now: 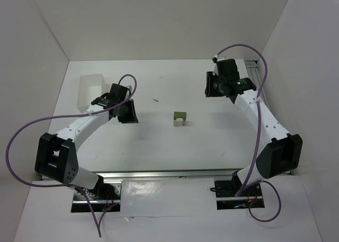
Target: Build the wood block tower
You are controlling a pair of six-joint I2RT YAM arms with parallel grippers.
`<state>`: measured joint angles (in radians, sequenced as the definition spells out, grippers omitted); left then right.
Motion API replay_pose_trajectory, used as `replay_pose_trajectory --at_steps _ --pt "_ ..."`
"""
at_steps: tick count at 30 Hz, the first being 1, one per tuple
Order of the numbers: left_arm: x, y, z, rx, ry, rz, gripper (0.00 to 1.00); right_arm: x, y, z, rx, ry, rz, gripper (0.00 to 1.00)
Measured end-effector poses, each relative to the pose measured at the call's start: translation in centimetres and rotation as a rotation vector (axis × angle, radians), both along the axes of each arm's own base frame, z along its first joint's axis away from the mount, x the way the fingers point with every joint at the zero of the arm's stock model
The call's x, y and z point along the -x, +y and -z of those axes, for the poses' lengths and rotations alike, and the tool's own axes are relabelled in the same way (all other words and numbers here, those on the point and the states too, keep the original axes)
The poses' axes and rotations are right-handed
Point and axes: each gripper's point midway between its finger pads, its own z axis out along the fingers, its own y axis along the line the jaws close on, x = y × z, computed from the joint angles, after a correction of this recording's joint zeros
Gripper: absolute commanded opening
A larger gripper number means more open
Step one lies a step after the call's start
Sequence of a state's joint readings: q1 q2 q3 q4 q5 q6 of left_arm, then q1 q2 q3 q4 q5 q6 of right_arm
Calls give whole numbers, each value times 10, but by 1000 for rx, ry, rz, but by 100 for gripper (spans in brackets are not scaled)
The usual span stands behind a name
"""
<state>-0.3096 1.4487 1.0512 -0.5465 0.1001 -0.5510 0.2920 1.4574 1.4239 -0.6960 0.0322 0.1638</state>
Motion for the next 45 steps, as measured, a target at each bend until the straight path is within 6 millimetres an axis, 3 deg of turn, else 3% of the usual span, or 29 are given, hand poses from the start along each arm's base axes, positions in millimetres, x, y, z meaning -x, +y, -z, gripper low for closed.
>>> replay_pose_trajectory --at_steps 10,21,45 --pt "-1 2 1 -11 -1 -7 31 1 -24 65 43 68 92 25" --pt "-1 3 3 -20 3 -11 31 -11 -36 101 73 125 141 26" --pt "-2 5 8 -30 15 -15 31 -3 -9 110 71 137 -154 32"
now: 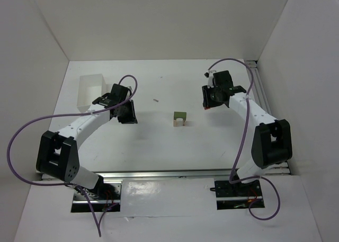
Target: Build the wood block tower
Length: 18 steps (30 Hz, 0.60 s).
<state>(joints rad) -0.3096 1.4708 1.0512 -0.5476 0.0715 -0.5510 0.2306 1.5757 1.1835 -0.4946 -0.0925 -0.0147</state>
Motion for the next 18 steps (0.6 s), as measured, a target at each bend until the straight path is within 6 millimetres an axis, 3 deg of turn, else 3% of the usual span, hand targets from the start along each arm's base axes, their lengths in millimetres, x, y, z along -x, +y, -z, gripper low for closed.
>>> replay_pose_trajectory --at_steps 7,18 --pt "0 0 0 0 0 0 31 1 6 -5 20 -18 -126 32" --pt "0 0 0 0 0 0 31 -8 46 -52 31 -151 -379 32"
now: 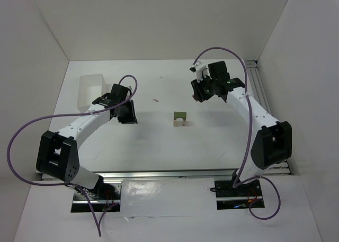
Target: Build the wood block tower
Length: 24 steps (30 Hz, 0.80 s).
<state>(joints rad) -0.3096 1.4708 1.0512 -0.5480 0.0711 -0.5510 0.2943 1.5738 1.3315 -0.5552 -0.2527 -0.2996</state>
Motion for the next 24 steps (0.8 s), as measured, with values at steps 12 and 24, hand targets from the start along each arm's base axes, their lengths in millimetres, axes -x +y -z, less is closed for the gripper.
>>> replay_pose_trajectory --at_steps 12,24 --pt "-1 2 0 -10 -3 -6 30 31 73 -17 45 -82 -333 32" --pt "-2 4 1 -18 -6 -12 30 47 77 21 179 -7 -445 32"
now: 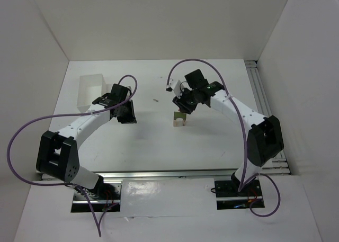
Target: Build the wood block tower
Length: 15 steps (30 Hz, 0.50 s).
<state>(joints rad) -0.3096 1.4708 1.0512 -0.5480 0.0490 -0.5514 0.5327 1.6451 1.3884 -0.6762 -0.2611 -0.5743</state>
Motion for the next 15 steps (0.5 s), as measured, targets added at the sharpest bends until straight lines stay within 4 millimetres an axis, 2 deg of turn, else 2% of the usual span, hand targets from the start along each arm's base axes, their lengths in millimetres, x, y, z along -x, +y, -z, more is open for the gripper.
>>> replay_pose_trajectory --at_steps 7,15 --pt "0 0 0 0 0 0 30 3 5 3 22 -7 -33 32" --pt "0 1 0 -4 -1 -3 30 6 6 24 63 42 -57 32"
